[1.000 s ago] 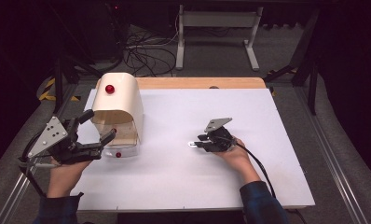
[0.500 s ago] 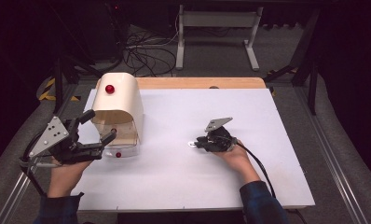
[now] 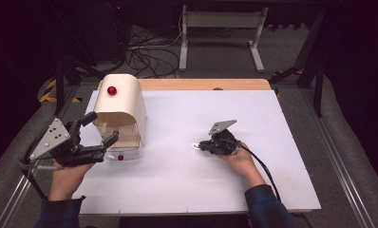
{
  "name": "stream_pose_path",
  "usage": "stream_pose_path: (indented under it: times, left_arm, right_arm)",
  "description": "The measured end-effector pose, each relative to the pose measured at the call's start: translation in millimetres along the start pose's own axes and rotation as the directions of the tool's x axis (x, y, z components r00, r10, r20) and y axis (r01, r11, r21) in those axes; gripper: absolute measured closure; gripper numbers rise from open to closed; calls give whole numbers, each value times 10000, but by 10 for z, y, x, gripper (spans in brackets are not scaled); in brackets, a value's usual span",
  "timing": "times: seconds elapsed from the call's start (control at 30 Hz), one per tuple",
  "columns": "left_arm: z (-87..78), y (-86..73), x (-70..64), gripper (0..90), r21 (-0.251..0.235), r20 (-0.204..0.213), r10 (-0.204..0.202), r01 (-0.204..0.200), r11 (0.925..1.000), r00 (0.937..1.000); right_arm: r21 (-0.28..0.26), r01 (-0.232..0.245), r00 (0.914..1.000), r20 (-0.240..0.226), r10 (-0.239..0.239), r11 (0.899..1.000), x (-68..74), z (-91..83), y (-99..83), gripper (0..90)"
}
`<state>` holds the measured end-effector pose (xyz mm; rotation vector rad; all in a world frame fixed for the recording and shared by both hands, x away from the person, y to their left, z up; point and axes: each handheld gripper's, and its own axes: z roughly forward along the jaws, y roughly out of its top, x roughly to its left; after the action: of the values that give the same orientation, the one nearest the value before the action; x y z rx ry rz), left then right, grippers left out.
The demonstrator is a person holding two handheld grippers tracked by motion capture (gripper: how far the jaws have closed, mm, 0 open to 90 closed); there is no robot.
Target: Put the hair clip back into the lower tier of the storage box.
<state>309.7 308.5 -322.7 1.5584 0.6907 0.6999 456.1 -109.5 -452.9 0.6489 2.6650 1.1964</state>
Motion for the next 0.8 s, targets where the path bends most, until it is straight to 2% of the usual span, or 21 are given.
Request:
stream_pose_path:
  times: [0.43, 0.7, 0.8]
  left_arm:
    - [-3, 3, -2, 78, -71, -10, -46, 45, 10000, 10000]
    - [-3, 2, 0, 78, -44, -26, -19, 19, 10000, 10000]
    - [-9, 6, 5, 77, -64, -27, 12, -12, 10000, 10000]
  right_arm:
    - [-652, 165, 9999, 9, -164, 9977, 64, -51, 55, 830]
    - [-1256, 318, 9995, 121, -306, 9916, 111, -100, 100, 830]
    - [-1568, 436, 9988, 308, -393, 9867, 139, -123, 119, 830]
